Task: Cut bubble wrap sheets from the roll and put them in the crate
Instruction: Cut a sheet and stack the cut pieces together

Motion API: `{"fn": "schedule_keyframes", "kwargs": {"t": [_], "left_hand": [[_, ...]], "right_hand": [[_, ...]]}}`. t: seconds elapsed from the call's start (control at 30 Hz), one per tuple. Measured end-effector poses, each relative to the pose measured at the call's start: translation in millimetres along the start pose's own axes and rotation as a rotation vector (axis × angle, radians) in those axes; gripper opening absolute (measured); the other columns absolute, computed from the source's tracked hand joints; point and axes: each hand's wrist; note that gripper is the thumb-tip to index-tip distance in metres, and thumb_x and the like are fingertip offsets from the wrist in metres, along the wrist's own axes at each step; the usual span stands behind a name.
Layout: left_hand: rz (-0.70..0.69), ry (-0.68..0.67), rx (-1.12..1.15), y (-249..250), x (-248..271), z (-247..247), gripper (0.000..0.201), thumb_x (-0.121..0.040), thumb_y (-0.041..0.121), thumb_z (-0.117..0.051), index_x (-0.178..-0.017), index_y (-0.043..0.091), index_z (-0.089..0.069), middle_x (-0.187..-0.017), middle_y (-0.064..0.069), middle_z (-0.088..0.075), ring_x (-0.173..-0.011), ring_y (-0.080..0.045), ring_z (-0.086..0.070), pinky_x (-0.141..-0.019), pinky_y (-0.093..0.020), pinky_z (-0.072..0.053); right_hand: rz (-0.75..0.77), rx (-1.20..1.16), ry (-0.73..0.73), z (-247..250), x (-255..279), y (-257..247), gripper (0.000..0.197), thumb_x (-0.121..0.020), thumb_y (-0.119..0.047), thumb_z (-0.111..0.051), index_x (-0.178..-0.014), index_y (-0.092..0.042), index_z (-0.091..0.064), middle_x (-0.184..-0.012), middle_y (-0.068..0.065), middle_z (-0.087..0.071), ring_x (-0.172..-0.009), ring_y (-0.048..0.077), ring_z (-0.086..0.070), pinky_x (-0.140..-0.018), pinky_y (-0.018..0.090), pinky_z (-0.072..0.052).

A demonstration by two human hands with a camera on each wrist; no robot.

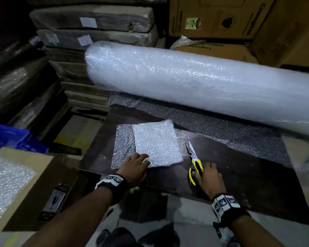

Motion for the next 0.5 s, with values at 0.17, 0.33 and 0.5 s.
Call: {"fn": "schedule_keyframes", "kwargs": {"t": [0.17,0.33,0.5], "left_hand": [[0.072,0.061,0.021,-8.0,5.3,1.8,0.04,-0.079,0.041,-0.042,-0.104,0.02,-0.066,-0.12,-0.005,-0.063,-0.093,-0.03,-0.064,-0.061,-0.041,-0.056],[0.28,0.12,0.168,-28.2,13.3,8.0,0.036,-0.09,0.034,-0.05,-0.118,0.014,-0.061,-0.132,-0.007,-0.054,-0.108,-0.035,-0.057,-0.076,-0.048,-0.053],[0.494,0.027,0.197,-58.2,11.6,2.9,0.043,-0.095,0.033,-0.051,-0.137,0.023,-0.046,-0.152,-0.007,-0.03,-0.126,-0.037,-0.039,-0.096,-0.054,-0.042]], "right_hand": [[0.091,0.111,0.002,4.0,-1.9,-0.9,0.042,-0.101,-0.049,-0.045,-0.117,-0.012,-0.057,-0.119,0.014,-0.057,-0.107,0.039,-0.063,-0.083,0.043,-0.049],[0.166,0.135,0.081,22.2,-14.6,-25.7,0.031,-0.101,-0.036,-0.045,-0.108,-0.011,-0.063,-0.109,0.013,-0.066,-0.1,0.036,-0.067,-0.078,0.041,-0.052],[0.239,0.024,0.097,32.2,-45.7,-71.3,0.025,-0.096,-0.029,-0.054,-0.097,-0.008,-0.066,-0.101,0.018,-0.067,-0.095,0.037,-0.066,-0.076,0.04,-0.051]]}}
Point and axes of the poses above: each hand's wrist, its own x-axis away from the middle knuckle, its own z-axis out of the back of the hand, y = z × x
